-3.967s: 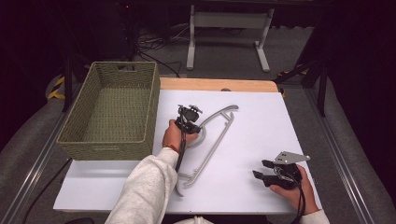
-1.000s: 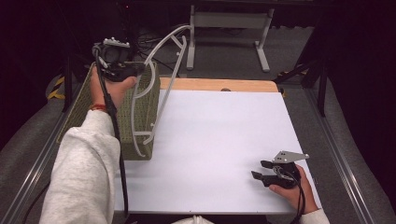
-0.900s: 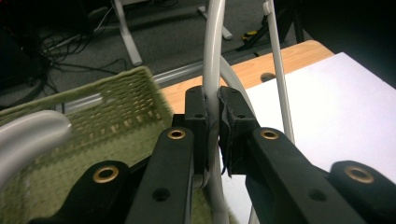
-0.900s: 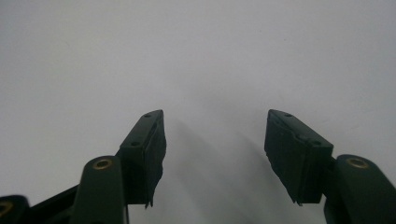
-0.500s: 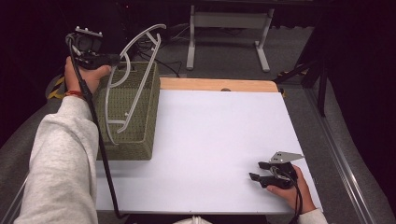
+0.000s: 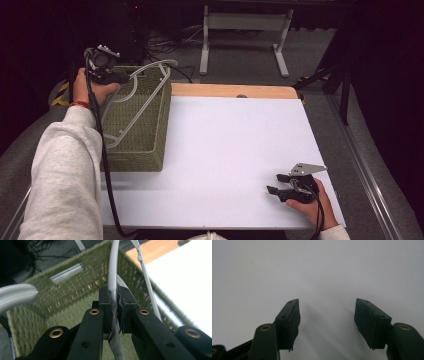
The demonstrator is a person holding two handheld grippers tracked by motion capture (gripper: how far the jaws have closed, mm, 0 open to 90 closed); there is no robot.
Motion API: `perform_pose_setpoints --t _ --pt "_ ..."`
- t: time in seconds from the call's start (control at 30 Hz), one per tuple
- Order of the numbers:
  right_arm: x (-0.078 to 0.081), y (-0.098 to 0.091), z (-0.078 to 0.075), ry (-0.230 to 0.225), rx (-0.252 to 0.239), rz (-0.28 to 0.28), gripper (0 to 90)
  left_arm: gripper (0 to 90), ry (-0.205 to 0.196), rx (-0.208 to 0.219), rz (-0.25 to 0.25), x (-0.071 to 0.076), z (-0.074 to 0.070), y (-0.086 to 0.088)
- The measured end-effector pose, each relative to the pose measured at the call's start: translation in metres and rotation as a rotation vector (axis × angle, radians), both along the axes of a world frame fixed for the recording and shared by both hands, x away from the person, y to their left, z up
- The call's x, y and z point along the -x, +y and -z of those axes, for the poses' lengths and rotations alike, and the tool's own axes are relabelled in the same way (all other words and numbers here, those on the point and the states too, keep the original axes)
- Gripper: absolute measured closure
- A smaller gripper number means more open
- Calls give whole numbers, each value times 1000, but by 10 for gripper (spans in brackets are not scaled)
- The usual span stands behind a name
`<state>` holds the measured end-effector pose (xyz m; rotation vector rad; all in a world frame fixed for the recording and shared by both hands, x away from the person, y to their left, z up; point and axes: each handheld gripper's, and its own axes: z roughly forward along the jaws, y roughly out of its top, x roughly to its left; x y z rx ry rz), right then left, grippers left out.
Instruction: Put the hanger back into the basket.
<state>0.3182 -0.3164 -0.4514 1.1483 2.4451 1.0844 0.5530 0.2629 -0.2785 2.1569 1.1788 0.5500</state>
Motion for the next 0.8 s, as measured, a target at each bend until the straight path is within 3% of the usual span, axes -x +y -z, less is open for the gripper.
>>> perform_pose_setpoints --t 0.07,0.2,0.33,0.4,0.47,0.6,0.8 --pt "0 0 0 -1 3 -2 376 829 15 -16 -15 0 8 9" --pt "0 1 0 -1 9 -4 376 828 11 24 -1 0 21 23" --pt "0 3 -1 -1 16 -4 376 824 53 -17 0 -2 36 24" --pt "0 2 -1 -2 15 -7 376 828 43 -25 13 -1 39 25" --pt "-1 2 0 -3 14 -6 376 767 56 -29 0 0 40 24" --pt "0 3 -1 -1 18 -8 375 745 65 -55 20 5 35 24" --pt "0 3 -1 0 25 -15 374 735 42 -78 41 17 23 23"
